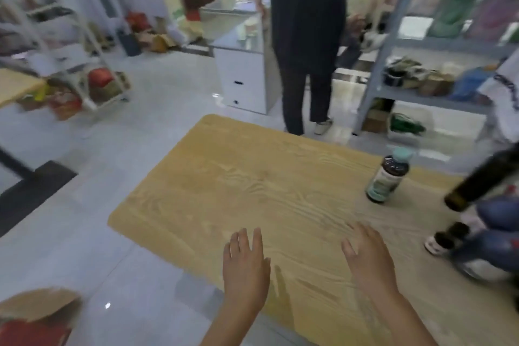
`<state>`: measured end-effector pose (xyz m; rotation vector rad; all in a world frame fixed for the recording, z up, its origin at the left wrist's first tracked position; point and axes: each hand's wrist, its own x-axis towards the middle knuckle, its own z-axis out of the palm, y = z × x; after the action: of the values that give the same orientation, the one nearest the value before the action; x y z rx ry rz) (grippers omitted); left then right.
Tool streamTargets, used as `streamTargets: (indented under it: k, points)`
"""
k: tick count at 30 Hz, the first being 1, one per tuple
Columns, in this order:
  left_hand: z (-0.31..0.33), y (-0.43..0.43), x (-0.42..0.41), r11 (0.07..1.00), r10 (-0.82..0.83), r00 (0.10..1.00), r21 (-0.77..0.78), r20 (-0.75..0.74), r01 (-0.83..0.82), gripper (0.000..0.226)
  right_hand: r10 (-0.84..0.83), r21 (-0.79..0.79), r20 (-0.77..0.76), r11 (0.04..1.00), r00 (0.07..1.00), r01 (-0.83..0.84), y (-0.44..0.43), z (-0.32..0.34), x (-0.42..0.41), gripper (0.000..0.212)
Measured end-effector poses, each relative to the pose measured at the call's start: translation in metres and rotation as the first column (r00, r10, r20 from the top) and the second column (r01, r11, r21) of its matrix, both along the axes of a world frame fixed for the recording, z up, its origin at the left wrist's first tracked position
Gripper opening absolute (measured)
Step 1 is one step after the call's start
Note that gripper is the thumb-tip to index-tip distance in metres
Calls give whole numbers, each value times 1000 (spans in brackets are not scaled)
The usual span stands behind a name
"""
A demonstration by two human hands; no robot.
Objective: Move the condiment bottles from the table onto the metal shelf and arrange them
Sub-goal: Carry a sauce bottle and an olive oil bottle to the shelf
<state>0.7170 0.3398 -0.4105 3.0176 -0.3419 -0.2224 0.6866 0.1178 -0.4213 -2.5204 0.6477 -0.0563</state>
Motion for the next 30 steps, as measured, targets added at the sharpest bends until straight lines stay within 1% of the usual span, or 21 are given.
streamTargets:
  k: [3,5,8,11,16,18,19,21,23,25,27,30]
  points:
    - [0,-24,17,988,-152,988,-24,-10,152,61,-128,8,28,992,991,128,-24,3,-19,41]
    - [2,-47,25,972,-233,972,-30,2,233,63,-206,7,49,978,977,206,-41,7,-29,39]
    - [5,-87,35,943,-333,943,-12,-22,333,66,-312,7,67,950,948,312,-69,11,-38,37]
    - [8,-132,44,924,-383,923,-25,-36,382,68,-376,-11,75,926,924,378,-101,12,-43,36]
    - [13,-221,64,896,-426,904,-154,-41,416,78,-430,-9,93,902,898,432,-159,9,-53,35]
    - [15,-258,80,885,-423,905,-238,-49,401,82,-425,11,77,905,902,426,-177,8,-56,36]
    - [15,-276,89,876,-408,911,-306,-58,373,84,-421,19,66,907,905,421,-184,7,-57,36]
    - [13,-310,106,837,-361,927,-474,-100,274,85,-411,33,64,912,910,409,-195,3,-59,35]
    - [8,-338,118,790,-305,938,-594,-165,152,87,-403,46,80,915,912,400,-205,-2,-60,35]
    - [0,-356,123,765,-246,947,-641,-205,60,92,-382,57,72,924,921,379,-210,-7,-59,35]
    - [-11,-365,127,730,-199,961,-683,-193,13,92,-344,69,47,938,938,340,-213,-14,-56,36]
    - [-23,-370,132,666,-160,971,-746,-176,-25,81,-320,106,50,944,946,313,-214,-25,-51,41]
